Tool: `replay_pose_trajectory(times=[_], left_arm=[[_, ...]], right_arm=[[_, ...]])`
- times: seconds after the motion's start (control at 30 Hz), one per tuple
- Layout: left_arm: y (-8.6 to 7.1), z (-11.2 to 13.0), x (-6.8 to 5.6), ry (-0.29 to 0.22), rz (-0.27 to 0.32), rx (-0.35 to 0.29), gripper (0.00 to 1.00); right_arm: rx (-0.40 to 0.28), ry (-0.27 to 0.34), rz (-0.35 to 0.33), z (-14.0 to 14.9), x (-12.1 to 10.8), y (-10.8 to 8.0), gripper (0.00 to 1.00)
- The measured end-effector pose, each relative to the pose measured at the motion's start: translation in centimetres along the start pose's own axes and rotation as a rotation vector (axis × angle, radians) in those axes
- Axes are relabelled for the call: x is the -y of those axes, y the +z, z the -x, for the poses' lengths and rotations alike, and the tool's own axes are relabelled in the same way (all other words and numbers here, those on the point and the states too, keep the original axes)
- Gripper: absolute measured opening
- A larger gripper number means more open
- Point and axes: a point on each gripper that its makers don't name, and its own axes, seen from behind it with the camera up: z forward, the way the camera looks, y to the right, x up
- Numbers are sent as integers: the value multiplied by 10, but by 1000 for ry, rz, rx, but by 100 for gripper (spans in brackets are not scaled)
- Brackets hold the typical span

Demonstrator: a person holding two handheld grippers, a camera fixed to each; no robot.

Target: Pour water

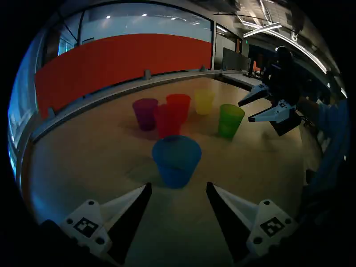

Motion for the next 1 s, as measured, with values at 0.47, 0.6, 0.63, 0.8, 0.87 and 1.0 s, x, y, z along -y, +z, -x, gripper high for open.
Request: replay_pose_trajectory(times=[0.47,0.6,0.63,0.8,0.87,1.0], left_arm=[[-24,-17,9,-53,-126,-123,91],[-32,-27,17,-81,-179,-185,91],[-34,-29,19,-87,-194,-201,91],[-48,-46,33,-104,-283,-289,91],[-54,-52,37,-107,-318,-323,91],[-64,-62,42,-120,-374,-379,91]], right_arm=[[-75,61,116,-2,-14,-35,100],[-108,86,156,-7,-19,-42,100],[-117,90,169,-9,-22,-44,99],[-170,120,254,-20,-38,-54,99],[-196,134,289,-24,-45,-58,99],[-247,164,354,-32,-59,-66,99]])
